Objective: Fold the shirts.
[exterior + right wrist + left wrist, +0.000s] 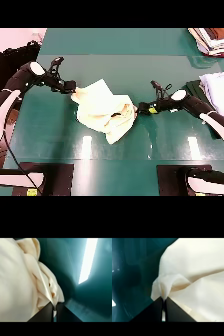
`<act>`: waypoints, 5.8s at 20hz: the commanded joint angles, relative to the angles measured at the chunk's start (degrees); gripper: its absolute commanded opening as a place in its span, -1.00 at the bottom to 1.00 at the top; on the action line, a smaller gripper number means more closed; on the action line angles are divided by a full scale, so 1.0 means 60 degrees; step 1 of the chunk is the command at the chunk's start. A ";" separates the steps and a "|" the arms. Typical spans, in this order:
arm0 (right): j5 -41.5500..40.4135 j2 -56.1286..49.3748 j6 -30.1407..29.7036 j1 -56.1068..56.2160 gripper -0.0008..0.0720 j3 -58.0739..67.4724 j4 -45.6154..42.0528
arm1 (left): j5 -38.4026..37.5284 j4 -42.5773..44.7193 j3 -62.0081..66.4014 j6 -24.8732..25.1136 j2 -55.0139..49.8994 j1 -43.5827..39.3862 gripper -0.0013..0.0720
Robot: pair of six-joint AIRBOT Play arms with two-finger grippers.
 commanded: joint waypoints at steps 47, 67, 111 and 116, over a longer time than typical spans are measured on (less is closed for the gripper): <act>0.3639 -0.4809 0.1934 -0.1388 0.11 1.0859 -0.4459 | -0.0994 0.0732 0.4779 0.0025 -0.2739 0.0204 0.77; 0.3293 0.2466 0.0849 -0.2889 0.09 0.2805 -0.4455 | -0.1563 -0.0907 -0.7020 -0.0313 0.4856 0.1402 0.41; 0.3723 0.4830 -0.0164 -0.5202 -0.93 0.1279 -0.3198 | -0.1457 -0.2011 -0.2167 0.0102 0.6706 0.1377 -0.90; 0.3005 0.5770 -0.0036 -0.5151 -0.93 0.5395 -0.3213 | -0.1800 -0.2025 0.3085 0.0102 0.7009 0.1377 -0.90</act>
